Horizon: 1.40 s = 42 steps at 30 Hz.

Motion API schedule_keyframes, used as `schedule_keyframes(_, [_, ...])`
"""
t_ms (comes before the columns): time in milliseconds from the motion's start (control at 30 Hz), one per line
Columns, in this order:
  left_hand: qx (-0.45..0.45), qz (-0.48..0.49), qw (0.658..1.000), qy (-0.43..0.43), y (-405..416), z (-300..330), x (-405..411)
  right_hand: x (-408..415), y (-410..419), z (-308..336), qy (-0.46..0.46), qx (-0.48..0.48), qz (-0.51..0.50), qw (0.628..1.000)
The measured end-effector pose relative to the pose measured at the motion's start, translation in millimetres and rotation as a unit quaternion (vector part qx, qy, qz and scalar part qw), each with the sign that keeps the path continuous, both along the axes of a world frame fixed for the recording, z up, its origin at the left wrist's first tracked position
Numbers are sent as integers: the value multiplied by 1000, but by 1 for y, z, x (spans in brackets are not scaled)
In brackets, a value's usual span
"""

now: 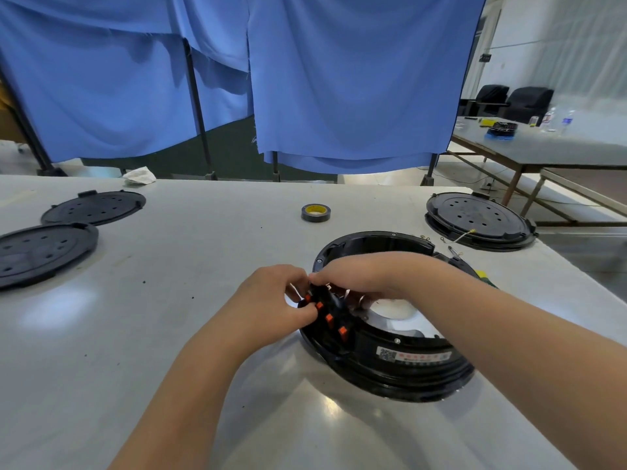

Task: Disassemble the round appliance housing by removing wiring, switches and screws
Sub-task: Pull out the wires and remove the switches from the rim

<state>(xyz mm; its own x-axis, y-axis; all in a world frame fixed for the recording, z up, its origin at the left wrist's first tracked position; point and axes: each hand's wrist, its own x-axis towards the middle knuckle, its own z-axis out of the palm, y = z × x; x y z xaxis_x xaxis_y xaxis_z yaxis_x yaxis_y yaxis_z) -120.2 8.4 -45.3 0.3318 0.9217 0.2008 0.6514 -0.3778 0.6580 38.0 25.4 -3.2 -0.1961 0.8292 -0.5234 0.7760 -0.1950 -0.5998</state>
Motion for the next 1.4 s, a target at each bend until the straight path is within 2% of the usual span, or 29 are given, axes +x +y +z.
schedule_keyframes(133, [5,-3,1000,-7,-1,1,1,-16,-11,-1,13,9,-89,996])
schedule_keyframes(233, [10,-1,1000,-7,-1,0,2,-23,-16,-4,17,48,-110,993])
schedule_keyframes(467, [8,1,1000,-10,-1,0,2,-33,-25,-4,26,30,-195,980])
schedule_keyframes(700, [14,6,1000,4,-2,0,2,-33,-26,-6,30,41,-212,976])
schedule_keyframes(967, [11,-11,1000,-15,-4,1,2,-35,-23,-19,-26,124,-196,972])
schedule_keyframes(1233, [20,-6,1000,-12,-3,-1,3,-38,-25,-5,-35,57,-225,972])
schedule_keyframes(1400, [22,-10,1000,-9,-3,-1,2,-38,-23,-6,-46,56,-222,972])
